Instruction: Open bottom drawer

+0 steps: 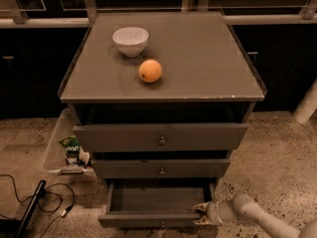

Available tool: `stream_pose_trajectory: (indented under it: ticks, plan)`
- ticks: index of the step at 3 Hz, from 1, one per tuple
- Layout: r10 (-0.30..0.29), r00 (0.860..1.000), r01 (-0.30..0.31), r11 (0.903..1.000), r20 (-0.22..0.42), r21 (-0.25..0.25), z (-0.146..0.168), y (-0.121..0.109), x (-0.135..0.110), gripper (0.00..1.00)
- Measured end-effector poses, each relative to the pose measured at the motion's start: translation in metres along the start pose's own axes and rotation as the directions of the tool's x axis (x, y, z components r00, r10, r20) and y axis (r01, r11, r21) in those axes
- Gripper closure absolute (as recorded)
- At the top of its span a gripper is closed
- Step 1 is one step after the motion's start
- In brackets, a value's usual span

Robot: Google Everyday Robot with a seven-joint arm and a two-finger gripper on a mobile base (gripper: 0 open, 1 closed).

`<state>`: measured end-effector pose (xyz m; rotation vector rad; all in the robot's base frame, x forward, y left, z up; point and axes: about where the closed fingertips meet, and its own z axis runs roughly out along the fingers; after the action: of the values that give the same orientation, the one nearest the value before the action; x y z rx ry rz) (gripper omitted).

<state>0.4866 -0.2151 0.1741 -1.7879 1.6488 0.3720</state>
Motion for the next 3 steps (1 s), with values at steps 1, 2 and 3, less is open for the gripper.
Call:
stream_pose_trajectory:
  ticks: [1, 2, 3]
  plan:
    - [0.0, 1.0, 0.0, 1.0, 0.0, 0.0, 0.0, 0.0, 0.0, 0.68]
    - [0.0, 1.0, 0.0, 1.0, 0.0, 0.0, 0.0, 0.0, 0.0, 0.45]
    - [0.021, 1.0, -0.021, 0.9996, 0.01, -0.02, 0.0055, 0.007, 0.0058, 0.22]
